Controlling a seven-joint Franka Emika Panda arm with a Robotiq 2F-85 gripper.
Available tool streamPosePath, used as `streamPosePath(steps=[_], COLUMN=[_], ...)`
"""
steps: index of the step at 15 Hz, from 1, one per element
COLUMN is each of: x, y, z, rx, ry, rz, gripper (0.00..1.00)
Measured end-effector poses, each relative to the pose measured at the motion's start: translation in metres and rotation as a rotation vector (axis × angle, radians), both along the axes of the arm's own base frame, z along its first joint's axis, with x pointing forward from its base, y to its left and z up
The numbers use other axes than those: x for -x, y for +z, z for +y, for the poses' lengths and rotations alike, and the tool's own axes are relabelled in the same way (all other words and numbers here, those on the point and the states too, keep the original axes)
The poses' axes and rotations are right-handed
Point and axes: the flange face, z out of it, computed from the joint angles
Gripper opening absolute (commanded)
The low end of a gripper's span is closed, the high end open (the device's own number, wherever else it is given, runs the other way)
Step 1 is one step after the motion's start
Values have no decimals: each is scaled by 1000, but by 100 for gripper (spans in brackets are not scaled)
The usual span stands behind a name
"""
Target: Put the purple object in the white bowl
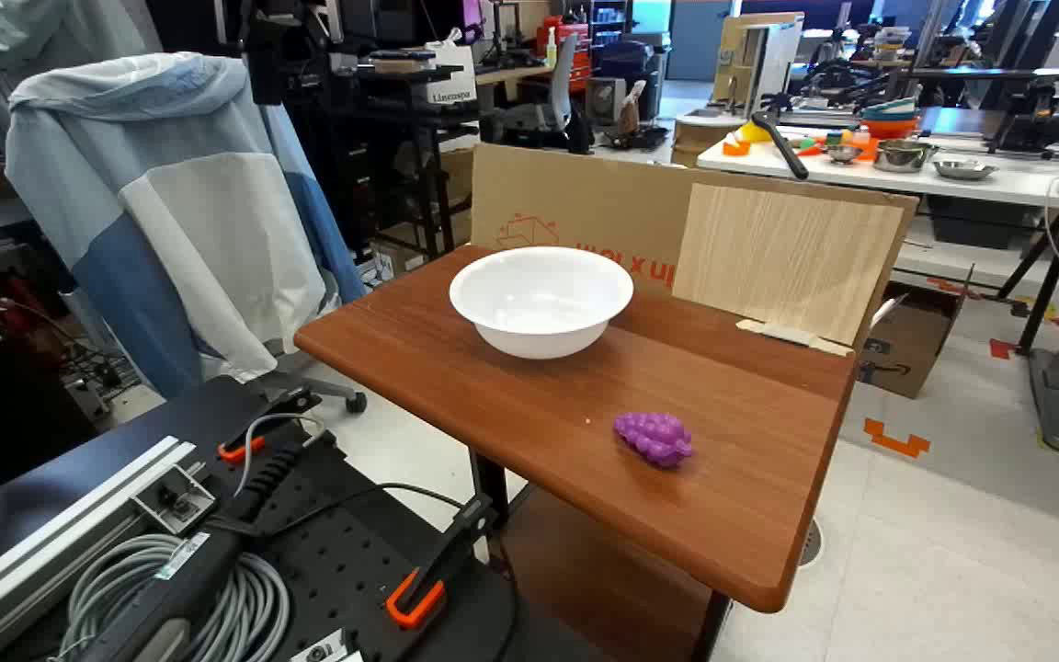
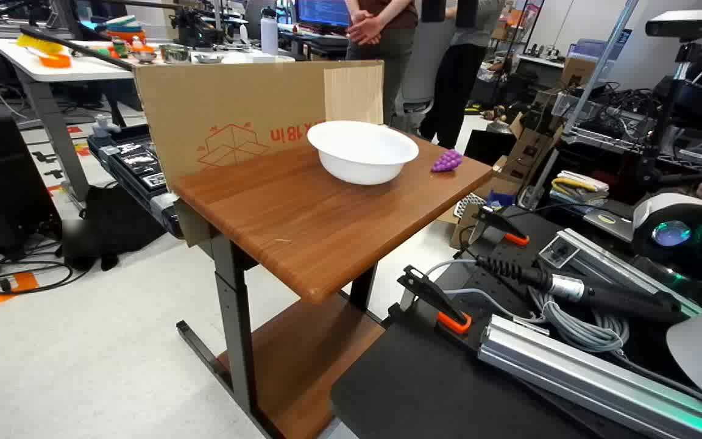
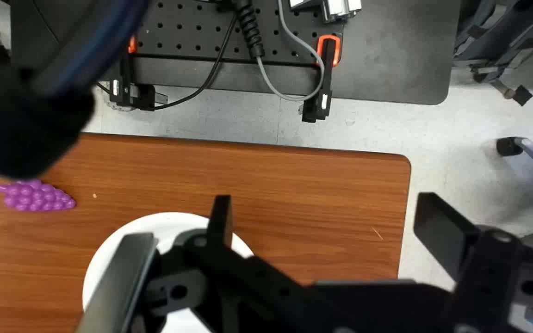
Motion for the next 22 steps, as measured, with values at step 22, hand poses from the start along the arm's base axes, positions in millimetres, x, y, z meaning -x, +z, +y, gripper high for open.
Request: streamPosePath(steps=[22], x=[2], y=[-3], z=[-12], rx=[29], ry=[172], rz=[39], gripper=[100])
